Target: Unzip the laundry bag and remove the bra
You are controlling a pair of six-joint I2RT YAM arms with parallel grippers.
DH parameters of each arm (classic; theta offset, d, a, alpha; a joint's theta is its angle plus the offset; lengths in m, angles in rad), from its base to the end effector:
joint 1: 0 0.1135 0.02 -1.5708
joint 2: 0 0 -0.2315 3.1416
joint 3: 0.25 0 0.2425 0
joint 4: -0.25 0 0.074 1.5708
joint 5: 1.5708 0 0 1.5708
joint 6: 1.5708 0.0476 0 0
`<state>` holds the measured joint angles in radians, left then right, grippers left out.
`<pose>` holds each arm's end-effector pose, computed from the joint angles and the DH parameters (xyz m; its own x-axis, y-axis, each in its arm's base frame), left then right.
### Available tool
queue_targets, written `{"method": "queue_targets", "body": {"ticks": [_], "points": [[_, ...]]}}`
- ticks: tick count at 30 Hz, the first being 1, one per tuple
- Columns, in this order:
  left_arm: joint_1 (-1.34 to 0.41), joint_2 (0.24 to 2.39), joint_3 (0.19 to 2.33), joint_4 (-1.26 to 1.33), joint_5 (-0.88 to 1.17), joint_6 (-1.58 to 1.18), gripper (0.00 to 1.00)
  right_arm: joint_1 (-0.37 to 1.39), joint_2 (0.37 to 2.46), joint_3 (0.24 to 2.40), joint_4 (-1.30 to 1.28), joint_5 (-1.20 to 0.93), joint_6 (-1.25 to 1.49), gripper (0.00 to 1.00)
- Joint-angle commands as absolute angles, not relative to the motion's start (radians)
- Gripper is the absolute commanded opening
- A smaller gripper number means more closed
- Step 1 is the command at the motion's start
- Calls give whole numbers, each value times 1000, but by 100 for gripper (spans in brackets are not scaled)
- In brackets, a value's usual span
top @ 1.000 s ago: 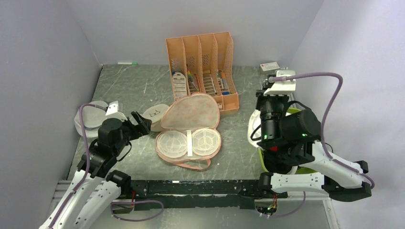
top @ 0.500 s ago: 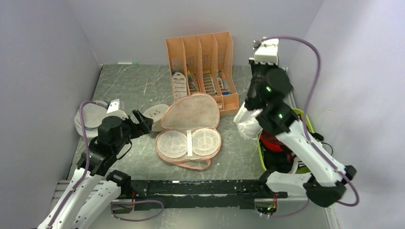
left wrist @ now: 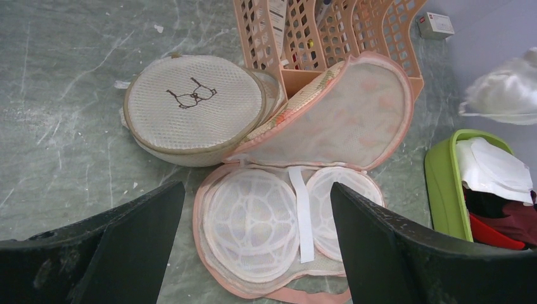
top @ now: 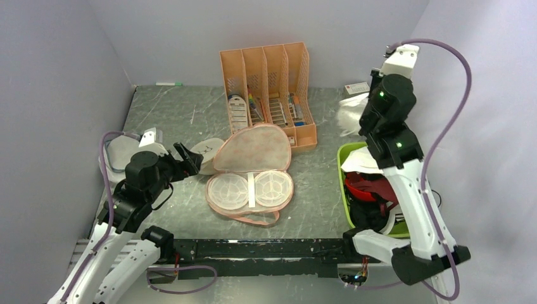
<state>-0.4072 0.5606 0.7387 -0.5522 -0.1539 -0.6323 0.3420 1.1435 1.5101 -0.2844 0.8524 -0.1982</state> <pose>0.1473 -0.0556 0.2930 -0.4245 -0.4529 -0.7840 0.0117 0.8631 -0.5049 0.2258 0.0423 0.4731 -0.0199 -0.1446 -0.9893 0.4919 0.8600 -0.1356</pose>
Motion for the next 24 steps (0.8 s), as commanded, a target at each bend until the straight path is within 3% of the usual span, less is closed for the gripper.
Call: {"method": "queue_targets", "body": {"ticks": [1, 13, 24], "points": [[-400, 563, 759, -553, -127, -618, 97, 339, 1044, 1555, -422, 849, -100, 0], [-400, 593, 769, -537, -90, -603, 97, 339, 815, 1429, -692, 943, 9, 0], [-400, 590, 783, -553, -84, -593, 97, 338, 798, 1058, -694, 1061, 378, 0]]}}
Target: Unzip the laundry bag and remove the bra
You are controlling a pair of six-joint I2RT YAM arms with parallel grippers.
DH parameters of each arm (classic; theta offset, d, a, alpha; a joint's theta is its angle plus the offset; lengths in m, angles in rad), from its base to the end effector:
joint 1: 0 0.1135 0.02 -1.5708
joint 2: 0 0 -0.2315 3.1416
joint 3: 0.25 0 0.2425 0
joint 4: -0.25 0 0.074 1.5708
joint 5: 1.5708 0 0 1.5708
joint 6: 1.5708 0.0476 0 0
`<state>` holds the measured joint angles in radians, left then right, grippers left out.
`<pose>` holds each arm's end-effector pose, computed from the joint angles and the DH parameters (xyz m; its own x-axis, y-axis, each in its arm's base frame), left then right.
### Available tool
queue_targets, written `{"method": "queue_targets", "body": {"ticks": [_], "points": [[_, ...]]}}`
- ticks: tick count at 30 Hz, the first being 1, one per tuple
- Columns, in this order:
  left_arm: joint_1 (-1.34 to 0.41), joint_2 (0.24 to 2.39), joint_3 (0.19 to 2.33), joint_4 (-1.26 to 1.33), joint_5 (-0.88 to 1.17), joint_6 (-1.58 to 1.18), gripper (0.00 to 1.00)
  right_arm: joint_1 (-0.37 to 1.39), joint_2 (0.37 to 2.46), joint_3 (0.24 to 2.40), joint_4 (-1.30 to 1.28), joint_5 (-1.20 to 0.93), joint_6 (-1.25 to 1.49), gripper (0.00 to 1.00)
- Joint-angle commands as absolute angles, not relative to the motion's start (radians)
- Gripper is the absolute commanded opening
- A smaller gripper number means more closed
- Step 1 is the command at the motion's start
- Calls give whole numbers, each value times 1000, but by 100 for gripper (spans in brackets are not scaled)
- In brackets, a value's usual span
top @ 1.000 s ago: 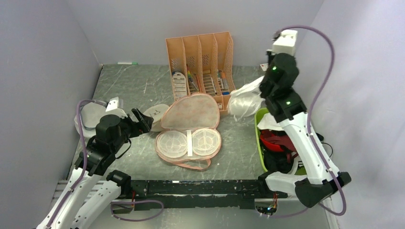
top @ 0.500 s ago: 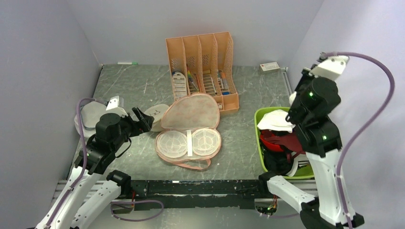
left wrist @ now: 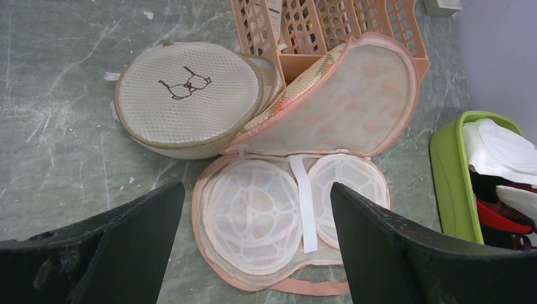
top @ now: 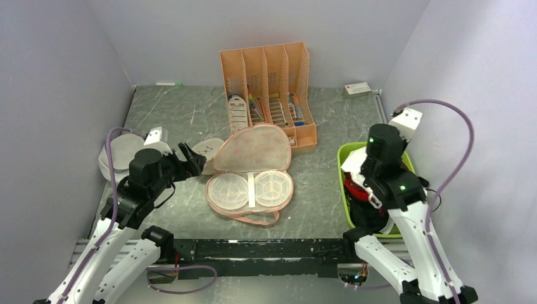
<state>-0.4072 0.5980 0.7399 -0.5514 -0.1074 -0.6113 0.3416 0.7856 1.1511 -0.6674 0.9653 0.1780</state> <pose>0.1527 -0.0603 0.2881 -0.4736 -0.4172 -0.7757 0.0387 0.8700 -0.4915 0.1553 0.0137 0.3872 -0.1785 0.0435 -0.9830 0.5899 0.8043 -0.0716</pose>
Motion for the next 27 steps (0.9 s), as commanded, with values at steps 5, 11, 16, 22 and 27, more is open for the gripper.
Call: {"method": "queue_targets", "body": {"ticks": [5, 11, 16, 22, 27], "points": [[-399, 581, 796, -572, -87, -580, 97, 309, 812, 924, -683, 1081, 521, 0], [-400, 571, 781, -563, -62, -585, 97, 106, 823, 778, -620, 836, 650, 0], [-400, 572, 784, -560, -33, -587, 97, -192, 829, 679, -504, 577, 618, 0], [-400, 569, 791, -554, -16, -586, 97, -333, 923, 606, -385, 451, 684, 0], [-400, 559, 778, -541, 14, -595, 97, -345, 829, 621, -423, 449, 672, 2]]}}
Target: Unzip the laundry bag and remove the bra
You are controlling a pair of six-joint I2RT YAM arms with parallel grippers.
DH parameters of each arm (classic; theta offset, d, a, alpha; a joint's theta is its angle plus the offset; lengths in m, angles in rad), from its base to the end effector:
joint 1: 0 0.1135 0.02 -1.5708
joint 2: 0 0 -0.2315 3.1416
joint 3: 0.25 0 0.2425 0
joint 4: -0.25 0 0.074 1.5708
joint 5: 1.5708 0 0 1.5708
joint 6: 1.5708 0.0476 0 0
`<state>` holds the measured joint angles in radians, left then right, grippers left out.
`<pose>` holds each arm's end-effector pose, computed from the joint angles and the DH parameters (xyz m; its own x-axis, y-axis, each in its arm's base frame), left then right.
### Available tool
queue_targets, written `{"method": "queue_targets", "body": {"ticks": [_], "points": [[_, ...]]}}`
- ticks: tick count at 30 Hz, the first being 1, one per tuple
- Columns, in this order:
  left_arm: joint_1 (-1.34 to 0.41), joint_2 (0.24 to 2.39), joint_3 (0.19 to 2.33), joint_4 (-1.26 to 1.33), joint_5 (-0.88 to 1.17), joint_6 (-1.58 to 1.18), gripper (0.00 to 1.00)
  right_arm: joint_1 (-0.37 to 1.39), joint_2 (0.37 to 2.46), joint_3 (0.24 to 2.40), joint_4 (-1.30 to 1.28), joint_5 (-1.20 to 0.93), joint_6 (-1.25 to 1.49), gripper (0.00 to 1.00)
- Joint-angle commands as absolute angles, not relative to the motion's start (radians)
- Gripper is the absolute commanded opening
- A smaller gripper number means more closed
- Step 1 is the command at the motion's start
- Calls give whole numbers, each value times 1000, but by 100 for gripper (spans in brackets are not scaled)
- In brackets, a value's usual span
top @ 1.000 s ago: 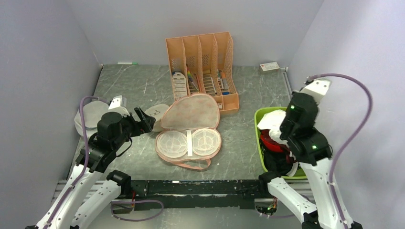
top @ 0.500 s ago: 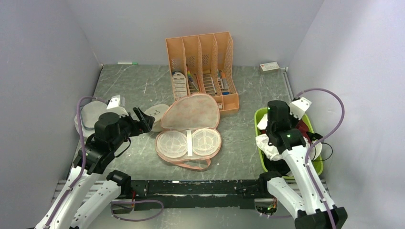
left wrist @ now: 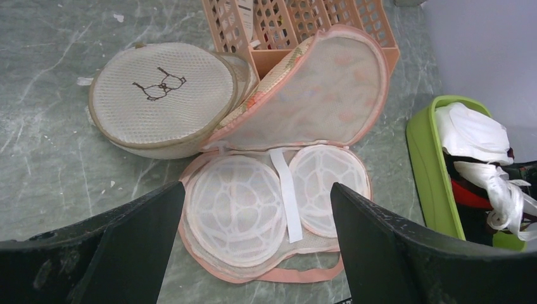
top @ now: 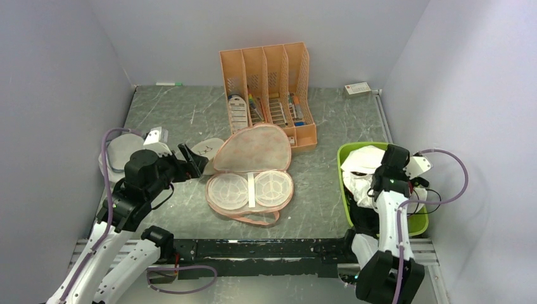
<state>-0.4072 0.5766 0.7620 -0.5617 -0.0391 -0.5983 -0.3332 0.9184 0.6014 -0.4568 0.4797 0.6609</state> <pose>0.1466 -0.0612 0.2973 -0.4829 -0.4046 -0.7766 0.1094 0.8520 -0.5120 0.1861 -0.0877 0.2000 -0.1518 0.6288 -0.7626 0.8807 0.4363 0.1844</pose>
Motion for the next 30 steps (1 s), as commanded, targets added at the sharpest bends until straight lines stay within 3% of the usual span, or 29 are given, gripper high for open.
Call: {"method": "queue_targets", "body": {"ticks": [1, 7, 12, 17, 24, 30], "points": [[-400, 555, 775, -537, 17, -596, 97, -345, 804, 633, -439, 463, 665, 8], [-400, 559, 754, -507, 48, -581, 97, -345, 712, 748, -605, 464, 652, 63], [-400, 563, 761, -491, 88, -559, 97, -344, 720, 911, -866, 321, 705, 91], [-400, 546, 754, -474, 107, -551, 97, -322, 679, 986, -1095, 119, 671, 97], [-400, 523, 736, -476, 112, -530, 97, -302, 552, 812, -1153, -338, 617, 97], [-400, 517, 736, -492, 104, -515, 97, -298, 548, 702, -1044, -309, 634, 97]]}}
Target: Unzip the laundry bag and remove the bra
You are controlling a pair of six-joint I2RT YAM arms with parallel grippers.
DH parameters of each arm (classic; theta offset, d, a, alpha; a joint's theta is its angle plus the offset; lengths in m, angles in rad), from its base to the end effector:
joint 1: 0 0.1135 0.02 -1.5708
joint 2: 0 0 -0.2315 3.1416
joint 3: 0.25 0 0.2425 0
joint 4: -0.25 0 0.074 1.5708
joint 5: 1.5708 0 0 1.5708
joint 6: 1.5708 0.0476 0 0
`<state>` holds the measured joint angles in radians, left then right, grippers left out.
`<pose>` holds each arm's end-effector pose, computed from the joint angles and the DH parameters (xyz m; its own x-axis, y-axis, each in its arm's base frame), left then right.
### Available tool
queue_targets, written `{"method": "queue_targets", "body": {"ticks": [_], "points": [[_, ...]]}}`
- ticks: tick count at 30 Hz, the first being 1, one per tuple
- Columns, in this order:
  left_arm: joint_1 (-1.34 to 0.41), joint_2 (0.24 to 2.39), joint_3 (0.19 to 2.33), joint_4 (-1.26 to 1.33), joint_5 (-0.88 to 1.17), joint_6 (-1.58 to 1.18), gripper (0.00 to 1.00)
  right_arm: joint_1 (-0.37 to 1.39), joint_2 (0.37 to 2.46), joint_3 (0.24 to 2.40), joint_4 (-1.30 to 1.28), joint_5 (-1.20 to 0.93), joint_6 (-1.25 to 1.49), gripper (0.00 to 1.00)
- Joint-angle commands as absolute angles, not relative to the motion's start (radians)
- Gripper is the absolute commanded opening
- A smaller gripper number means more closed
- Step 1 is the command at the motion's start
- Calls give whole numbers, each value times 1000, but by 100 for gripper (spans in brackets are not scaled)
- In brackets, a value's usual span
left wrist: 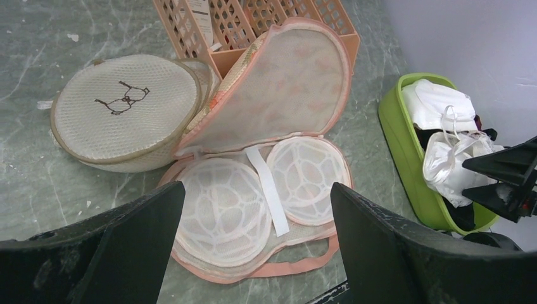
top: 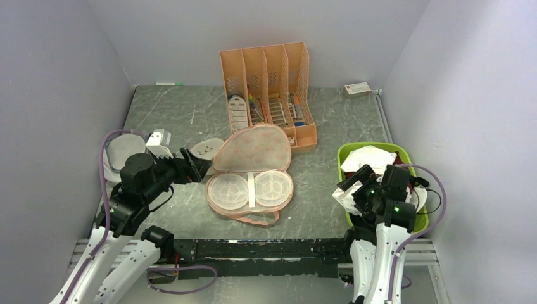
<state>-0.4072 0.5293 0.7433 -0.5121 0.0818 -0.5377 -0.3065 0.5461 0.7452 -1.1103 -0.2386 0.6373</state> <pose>0.1391 -0.0642 0.3032 -0.4705 -0.3530 -0.8087 0.2625 0.8190 -0.5102 0.1124 -0.0238 0.2440 -0.5132 0.7689 -0.3814 0.5730 0.6378 0.5147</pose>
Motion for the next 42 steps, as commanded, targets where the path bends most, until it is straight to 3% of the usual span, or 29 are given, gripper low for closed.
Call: {"method": "queue_targets", "body": {"ticks": [1, 4, 8, 16, 20, 32, 38, 42], "points": [[-400, 517, 736, -492, 109, -516, 97, -298, 558, 688, -1020, -309, 643, 97], [-400, 520, 742, -496, 116, -520, 97, -295, 578, 628, -889, -253, 670, 97], [-400, 521, 748, -499, 118, -525, 97, -296, 612, 564, -765, -10, 717, 97], [-400, 511, 756, -525, 108, -534, 97, -296, 715, 468, -543, 191, 896, 98], [-400, 516, 761, -531, 118, -539, 97, -296, 785, 509, -604, 150, 892, 100], [-400, 559, 773, -526, 116, -533, 97, -296, 572, 757, -996, 205, 864, 100], [-400, 570, 782, -528, 113, -538, 97, -293, 572, 877, -1047, 169, 852, 100], [-400, 571, 784, -527, 106, -544, 97, -292, 591, 931, -962, -1, 731, 100]]}}
